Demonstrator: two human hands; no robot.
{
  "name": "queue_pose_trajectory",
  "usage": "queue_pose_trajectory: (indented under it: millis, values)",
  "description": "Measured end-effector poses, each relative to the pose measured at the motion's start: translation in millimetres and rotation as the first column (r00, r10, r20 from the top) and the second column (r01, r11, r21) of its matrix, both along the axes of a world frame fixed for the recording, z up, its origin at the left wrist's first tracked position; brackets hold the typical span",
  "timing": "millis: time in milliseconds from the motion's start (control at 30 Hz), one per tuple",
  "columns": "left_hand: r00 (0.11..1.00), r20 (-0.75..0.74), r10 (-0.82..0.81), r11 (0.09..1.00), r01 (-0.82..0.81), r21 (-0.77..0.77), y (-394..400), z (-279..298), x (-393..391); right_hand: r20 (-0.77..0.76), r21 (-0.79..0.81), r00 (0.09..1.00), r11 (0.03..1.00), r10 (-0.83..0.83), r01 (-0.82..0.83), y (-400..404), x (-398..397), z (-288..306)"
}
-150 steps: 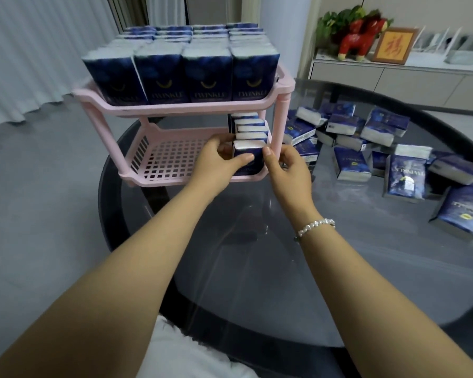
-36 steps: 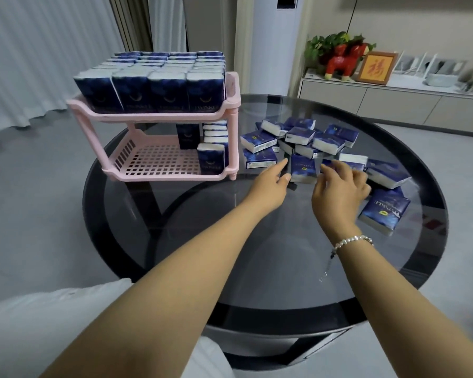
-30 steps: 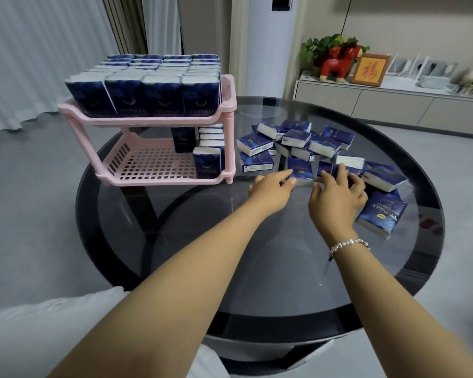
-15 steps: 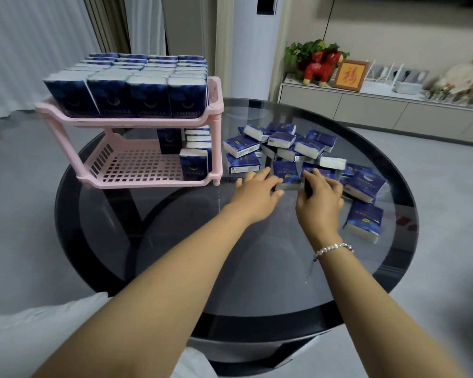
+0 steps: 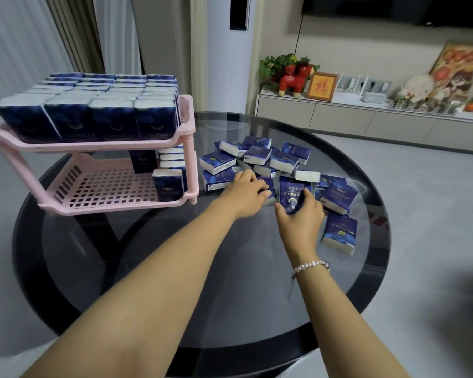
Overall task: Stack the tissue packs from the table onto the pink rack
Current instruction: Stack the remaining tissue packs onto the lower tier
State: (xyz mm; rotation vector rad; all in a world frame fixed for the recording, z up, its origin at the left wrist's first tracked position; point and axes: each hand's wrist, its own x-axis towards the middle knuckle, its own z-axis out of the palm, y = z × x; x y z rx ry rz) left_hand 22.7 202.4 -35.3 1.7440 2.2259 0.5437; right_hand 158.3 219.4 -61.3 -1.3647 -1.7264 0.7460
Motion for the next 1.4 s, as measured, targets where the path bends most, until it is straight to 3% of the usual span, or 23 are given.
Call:
queue_pose_trajectory:
  millis: [133, 267, 500, 567, 633, 733, 900, 1000, 1133, 1200, 1267, 1367, 1400]
  values:
    - [0.992, 0.116, -0.057, 0.996, 0.065, -0.066, 0, 5, -5, -0.038, 0.012, 0.999, 1.0, -0.005, 0.006, 1, 0, -2]
    - [0.989, 0.115, -0.096, 0.988, 0.108, -0.109, -21, 10, -12, -0.116, 0.008, 0.993, 1.0, 0.021, -0.02, 1, 2, 0]
    - [0.984, 0.175, -0.018, 0.999, 0.027, -0.045, -99, 8, -12, -0.198, -0.008, 0.951, 0.969, 0.239, -0.245, -11, 2, 8]
    - [0.966, 0.256, 0.032, 0.999, -0.026, -0.027, -113, 9, -9, -0.237, -0.007, 0.931, 0.958, 0.277, -0.287, -16, 4, 12]
    - [0.895, 0.424, 0.136, 0.988, -0.154, 0.008, -120, 15, -9, -0.278, -0.002, 0.911, 0.948, 0.305, -0.319, -23, 7, 17]
    - [0.694, 0.659, 0.291, 0.938, -0.343, -0.053, -122, 28, -8, -0.346, 0.028, 0.871, 0.932, 0.349, -0.362, -38, 9, 23]
    - [0.323, 0.874, 0.363, 0.897, -0.376, -0.233, -125, 31, -3, -0.463, 0.019, 0.791, 0.897, 0.399, -0.442, -60, 2, 24]
    - [0.352, 0.871, 0.343, 0.923, -0.301, -0.241, -125, 28, -3, -0.484, -0.022, 0.789, 0.896, 0.378, -0.443, -66, -3, 19]
    - [0.51, 0.81, 0.29, 0.949, -0.263, -0.174, -128, 22, -7, -0.476, -0.049, 0.783, 0.877, 0.4, -0.478, -71, -8, 15]
    - [0.529, 0.797, 0.291, 0.945, -0.287, -0.154, -125, 16, -10, -0.526, -0.095, 0.76, 0.861, 0.383, -0.5, -70, -7, 18]
    - [0.456, 0.846, 0.275, 0.936, -0.326, -0.129, -122, 14, -12, -0.569, -0.15, 0.738, 0.837, 0.362, -0.526, -67, -4, 23]
    - [0.238, 0.948, 0.211, 0.913, -0.395, -0.104, -120, 18, -14, -0.548, -0.2, 0.737, 0.793, 0.397, -0.575, -60, 5, 31]
    - [0.227, 0.954, 0.195, 0.913, -0.397, -0.093, -120, 18, -16, -0.5, -0.194, 0.745, 0.781, 0.442, -0.594, -58, 9, 34]
